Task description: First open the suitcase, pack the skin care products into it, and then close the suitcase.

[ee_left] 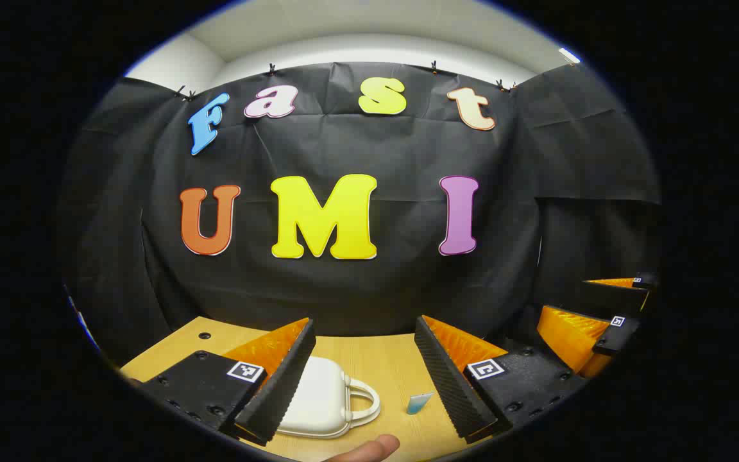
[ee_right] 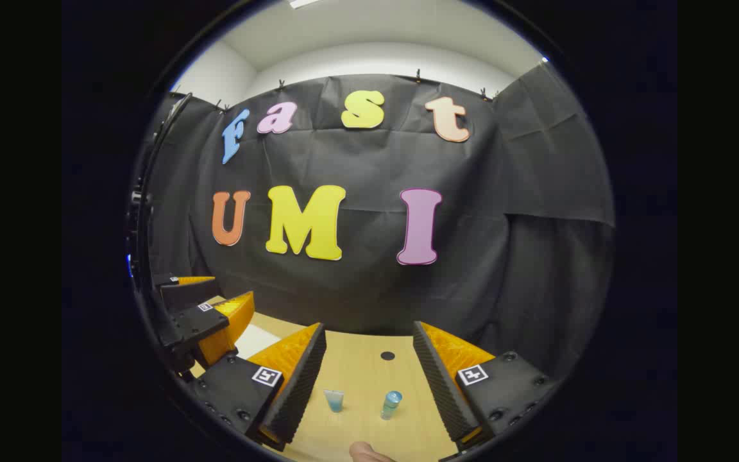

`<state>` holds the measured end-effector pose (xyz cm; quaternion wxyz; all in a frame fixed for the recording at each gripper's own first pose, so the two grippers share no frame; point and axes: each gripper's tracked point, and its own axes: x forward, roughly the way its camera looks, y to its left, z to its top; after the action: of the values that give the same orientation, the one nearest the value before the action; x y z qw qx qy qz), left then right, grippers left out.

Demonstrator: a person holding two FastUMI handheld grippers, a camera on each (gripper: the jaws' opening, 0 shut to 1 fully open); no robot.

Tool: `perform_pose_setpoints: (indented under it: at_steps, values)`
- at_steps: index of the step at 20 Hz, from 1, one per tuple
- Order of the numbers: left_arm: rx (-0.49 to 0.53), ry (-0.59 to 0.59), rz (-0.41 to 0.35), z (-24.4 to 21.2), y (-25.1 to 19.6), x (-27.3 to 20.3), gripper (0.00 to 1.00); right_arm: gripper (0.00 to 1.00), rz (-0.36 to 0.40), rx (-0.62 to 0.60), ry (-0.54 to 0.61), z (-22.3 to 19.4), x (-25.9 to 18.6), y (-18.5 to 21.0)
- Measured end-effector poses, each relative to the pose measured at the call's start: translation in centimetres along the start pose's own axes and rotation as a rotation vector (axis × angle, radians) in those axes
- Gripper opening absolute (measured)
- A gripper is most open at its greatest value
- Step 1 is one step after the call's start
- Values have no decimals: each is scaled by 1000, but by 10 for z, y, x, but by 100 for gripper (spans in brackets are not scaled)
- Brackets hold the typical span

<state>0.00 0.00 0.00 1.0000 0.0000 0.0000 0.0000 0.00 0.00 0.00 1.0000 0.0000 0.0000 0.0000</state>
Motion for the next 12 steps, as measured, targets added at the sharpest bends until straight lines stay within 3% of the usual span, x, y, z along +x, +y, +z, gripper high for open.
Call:
perform_pose_setpoints:
  at_steps: [4,5,6,12]
  values:
    - [13,-1,1,-3,-3,6,99,81,-10,-12,-20,4,5,-9]
    - [13,8,-3,-6,-5,7,94,81,-15,-10,-22,4,6,-11]
    - [10,17,-5,-10,-6,8,99,81,-19,-9,-19,3,7,-12]
    - [2,34,3,-17,-7,14,99,80,-15,1,-9,-2,14,-13]
